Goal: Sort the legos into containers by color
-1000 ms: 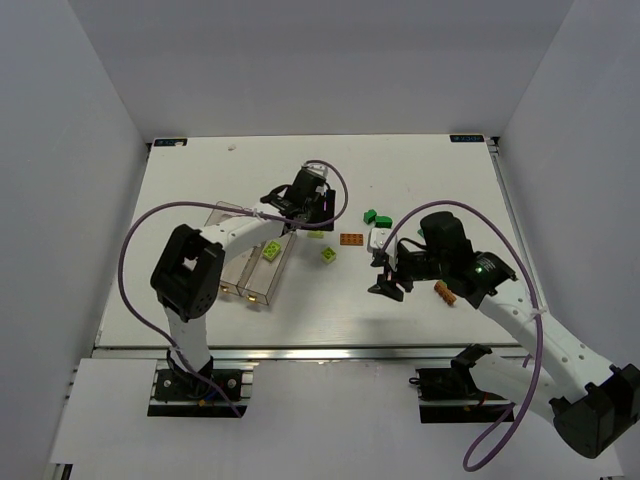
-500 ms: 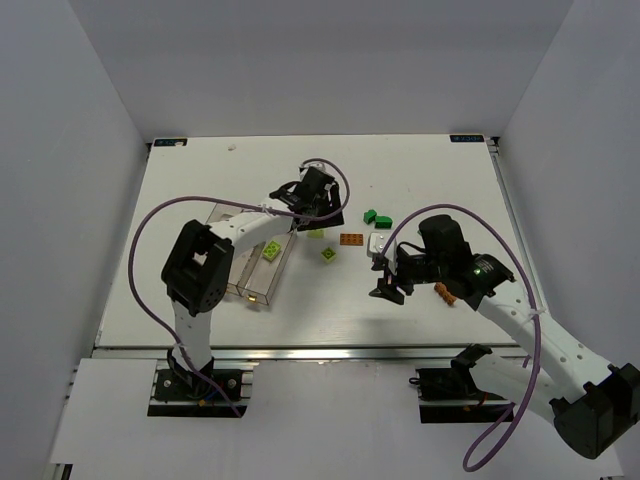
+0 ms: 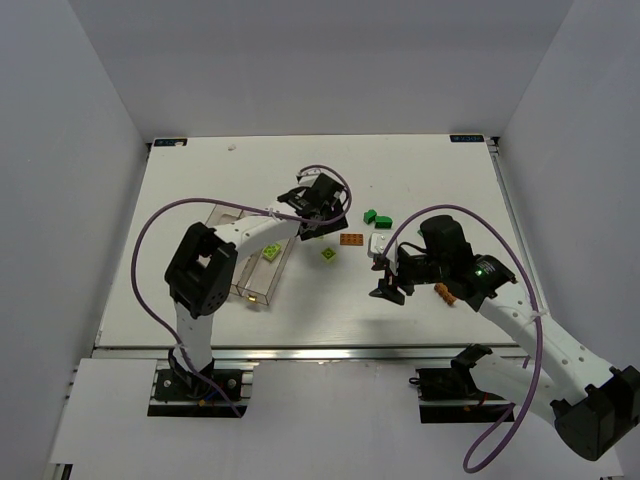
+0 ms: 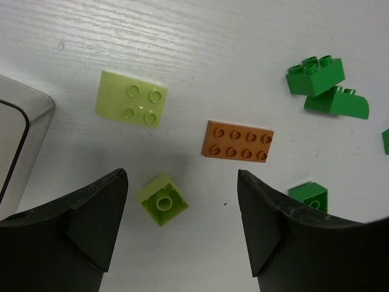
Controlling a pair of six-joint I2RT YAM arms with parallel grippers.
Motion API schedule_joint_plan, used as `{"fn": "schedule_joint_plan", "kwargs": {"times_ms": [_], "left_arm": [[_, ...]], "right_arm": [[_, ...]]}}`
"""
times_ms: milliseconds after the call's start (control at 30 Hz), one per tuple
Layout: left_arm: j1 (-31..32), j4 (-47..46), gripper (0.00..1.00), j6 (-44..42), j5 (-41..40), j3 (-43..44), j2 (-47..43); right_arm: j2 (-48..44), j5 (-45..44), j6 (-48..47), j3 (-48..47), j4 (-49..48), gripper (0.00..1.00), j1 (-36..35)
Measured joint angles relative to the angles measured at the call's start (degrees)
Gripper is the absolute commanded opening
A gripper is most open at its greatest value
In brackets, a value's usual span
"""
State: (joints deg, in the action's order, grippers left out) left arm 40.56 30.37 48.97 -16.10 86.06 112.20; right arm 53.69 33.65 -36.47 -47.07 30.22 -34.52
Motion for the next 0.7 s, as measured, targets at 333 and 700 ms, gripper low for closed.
{"fn": "schedule_joint_plan", "kwargs": {"times_ms": [333,700], "left_arm": [[0.48,-0.44,0.82,0.52,0.66,-8.76,-2.29],[1.01,-2.40,0.81,0.85,2.51,-8.66,-1.70]], "right_arm": [[0.02,-0.02,0.02,0.00,0.00,0.65,0.00],[0.00,-0.04,0.02,0.00,-0.02,0.65,0.00]]}}
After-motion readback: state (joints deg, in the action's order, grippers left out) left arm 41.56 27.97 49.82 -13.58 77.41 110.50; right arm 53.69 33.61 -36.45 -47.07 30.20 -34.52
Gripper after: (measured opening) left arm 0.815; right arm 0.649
